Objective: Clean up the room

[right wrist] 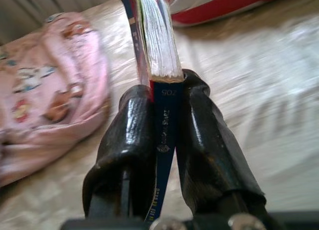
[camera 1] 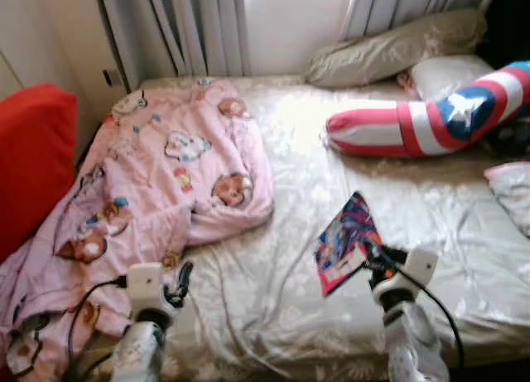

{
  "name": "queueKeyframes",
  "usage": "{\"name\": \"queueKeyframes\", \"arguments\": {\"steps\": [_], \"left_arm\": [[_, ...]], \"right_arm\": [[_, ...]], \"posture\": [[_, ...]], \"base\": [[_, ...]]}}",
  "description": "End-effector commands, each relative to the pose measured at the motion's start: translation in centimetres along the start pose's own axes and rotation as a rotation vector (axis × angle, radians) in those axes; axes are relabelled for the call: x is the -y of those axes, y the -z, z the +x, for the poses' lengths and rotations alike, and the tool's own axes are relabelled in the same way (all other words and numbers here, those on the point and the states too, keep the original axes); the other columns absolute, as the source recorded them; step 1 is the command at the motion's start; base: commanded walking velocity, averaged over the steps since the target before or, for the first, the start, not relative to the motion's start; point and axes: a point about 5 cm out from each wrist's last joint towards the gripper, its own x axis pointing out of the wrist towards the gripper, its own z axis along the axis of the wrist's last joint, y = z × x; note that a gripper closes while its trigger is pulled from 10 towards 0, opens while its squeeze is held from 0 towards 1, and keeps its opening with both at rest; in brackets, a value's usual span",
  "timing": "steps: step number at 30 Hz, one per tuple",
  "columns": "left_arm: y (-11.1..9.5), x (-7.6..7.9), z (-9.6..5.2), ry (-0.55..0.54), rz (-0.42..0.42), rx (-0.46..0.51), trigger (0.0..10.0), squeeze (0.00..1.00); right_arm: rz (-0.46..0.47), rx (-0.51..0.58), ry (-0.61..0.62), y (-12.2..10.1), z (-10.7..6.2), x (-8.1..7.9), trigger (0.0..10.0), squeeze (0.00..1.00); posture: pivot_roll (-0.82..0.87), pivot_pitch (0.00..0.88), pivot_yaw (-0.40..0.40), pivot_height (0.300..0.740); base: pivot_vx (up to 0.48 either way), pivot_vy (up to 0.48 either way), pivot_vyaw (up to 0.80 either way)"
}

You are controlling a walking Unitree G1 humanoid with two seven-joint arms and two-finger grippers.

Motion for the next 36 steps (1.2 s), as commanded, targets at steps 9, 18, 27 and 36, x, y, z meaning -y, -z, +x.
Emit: {"name": "queueKeyframes", "arguments": {"steps": [9,18,27,36], "left_arm": [[0.0,-0.91,-0.27,-0.018,0.029,-0.011,10.0,0.0],[0.03,-0.92,-0.3,-0.016,0.029,-0.013,10.0,0.0],[0.2,-0.9,-0.26,-0.021,0.018,-0.023,10.0,0.0],[0.05,-0.74,-0.16,-0.001,0.001,-0.018,10.0,0.0]], "right_arm": [[0.006,0.052,-0.015,-0.95,0.4,-0.49,10.0,0.0],[0.004,0.049,-0.024,-0.88,0.35,-0.48,10.0,0.0],[-0.004,0.042,-0.031,-0.74,0.26,-0.37,10.0,0.0],[-0.012,0.035,-0.035,-0.65,0.31,-0.31,10.0,0.0]], "posture": [[0.14,0.028,-0.034,0.706],[0.14,0.028,-0.033,0.706],[0.14,0.013,-0.029,0.706],[0.14,0.0,-0.023,0.706]], "base": [[0.0,-0.461,0.0],[0.0,-0.463,0.0],[0.0,-0.233,0.0],[0.0,0.0,0.0]]}}
